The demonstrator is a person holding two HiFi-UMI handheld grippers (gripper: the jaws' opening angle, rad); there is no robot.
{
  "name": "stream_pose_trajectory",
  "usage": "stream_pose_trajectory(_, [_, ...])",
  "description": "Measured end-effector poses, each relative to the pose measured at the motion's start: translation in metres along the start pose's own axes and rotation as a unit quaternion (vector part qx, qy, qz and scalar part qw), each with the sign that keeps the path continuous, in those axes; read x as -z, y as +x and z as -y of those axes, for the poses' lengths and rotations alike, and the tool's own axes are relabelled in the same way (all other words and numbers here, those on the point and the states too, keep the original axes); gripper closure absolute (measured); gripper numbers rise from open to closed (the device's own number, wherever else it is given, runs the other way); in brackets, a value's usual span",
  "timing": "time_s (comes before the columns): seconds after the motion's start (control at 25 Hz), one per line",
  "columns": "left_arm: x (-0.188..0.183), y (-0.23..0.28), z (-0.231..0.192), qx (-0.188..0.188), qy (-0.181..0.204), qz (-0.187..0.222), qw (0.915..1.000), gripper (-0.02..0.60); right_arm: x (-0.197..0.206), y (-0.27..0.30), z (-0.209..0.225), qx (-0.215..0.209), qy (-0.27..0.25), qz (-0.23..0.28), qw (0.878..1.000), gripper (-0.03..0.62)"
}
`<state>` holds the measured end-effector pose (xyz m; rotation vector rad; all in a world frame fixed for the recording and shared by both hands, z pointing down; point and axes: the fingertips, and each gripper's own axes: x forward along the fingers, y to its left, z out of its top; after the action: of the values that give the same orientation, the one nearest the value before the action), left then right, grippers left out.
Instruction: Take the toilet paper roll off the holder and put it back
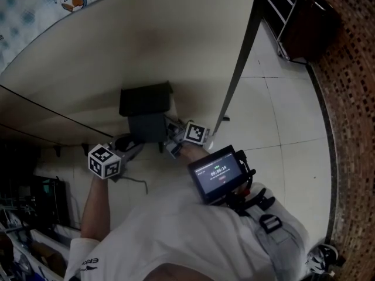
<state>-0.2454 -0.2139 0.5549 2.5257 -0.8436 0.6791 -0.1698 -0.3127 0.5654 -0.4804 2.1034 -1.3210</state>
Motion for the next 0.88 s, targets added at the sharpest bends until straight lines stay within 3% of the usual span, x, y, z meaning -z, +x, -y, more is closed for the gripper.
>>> stream_pose_trajectory(0.44, [0.002,-0.002,0.009,0.0,0.001,-0.002,1.0,0.411,0.035,0.014,0.006,-0.01,-0.012,-0.086,0.996,0.152])
stream_pose_trajectory(0.88, [0.004,-0.001,0.007,-0.004,0.0,-0.011,0.9999,0.411,0.05,0.025,0.012,-0.011,-0.024,-0.128,0.991,0.152])
